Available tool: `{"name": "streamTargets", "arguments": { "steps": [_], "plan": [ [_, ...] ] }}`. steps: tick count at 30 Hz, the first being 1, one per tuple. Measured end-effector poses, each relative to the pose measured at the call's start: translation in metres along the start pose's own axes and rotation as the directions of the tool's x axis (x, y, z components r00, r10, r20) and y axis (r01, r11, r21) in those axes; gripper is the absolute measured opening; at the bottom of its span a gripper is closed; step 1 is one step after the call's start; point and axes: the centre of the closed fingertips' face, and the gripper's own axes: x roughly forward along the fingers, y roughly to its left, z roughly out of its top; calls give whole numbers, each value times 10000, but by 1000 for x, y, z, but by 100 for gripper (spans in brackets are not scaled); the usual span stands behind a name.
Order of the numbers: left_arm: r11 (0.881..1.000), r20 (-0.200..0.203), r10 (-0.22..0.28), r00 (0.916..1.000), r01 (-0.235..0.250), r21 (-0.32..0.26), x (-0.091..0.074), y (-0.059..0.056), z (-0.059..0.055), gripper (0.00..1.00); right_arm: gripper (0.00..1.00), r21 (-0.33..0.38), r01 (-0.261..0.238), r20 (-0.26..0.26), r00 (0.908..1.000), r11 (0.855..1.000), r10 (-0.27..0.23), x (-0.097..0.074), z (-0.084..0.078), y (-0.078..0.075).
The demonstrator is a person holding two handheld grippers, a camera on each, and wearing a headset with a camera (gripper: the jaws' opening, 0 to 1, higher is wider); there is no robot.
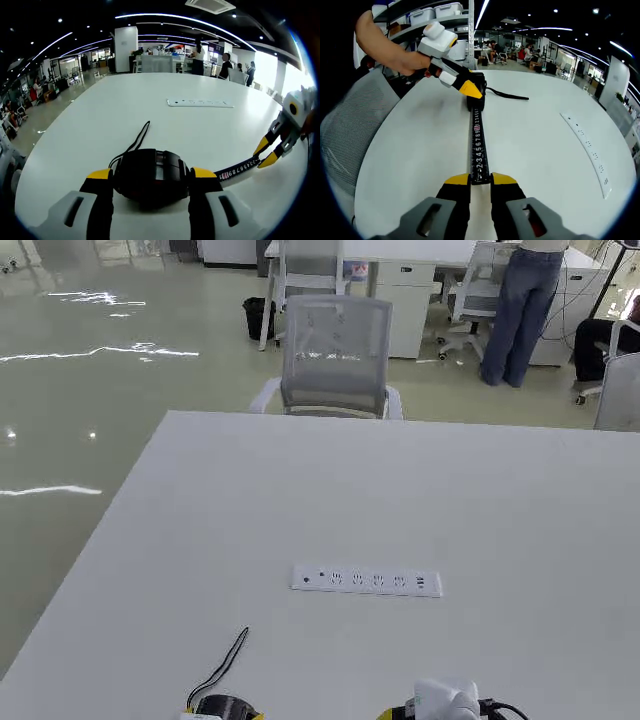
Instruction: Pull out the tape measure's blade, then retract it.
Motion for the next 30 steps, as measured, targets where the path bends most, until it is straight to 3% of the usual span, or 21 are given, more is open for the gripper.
{"name": "streamTargets", "arguments": {
  "steps": [30],
  "plan": [
    [9995, 51, -102, 9999, 103, -294, -3, 4, 3, 57, 13, -71, -94, 55, 9999, 9999, 94, 13, 11, -2]
  ]
}}
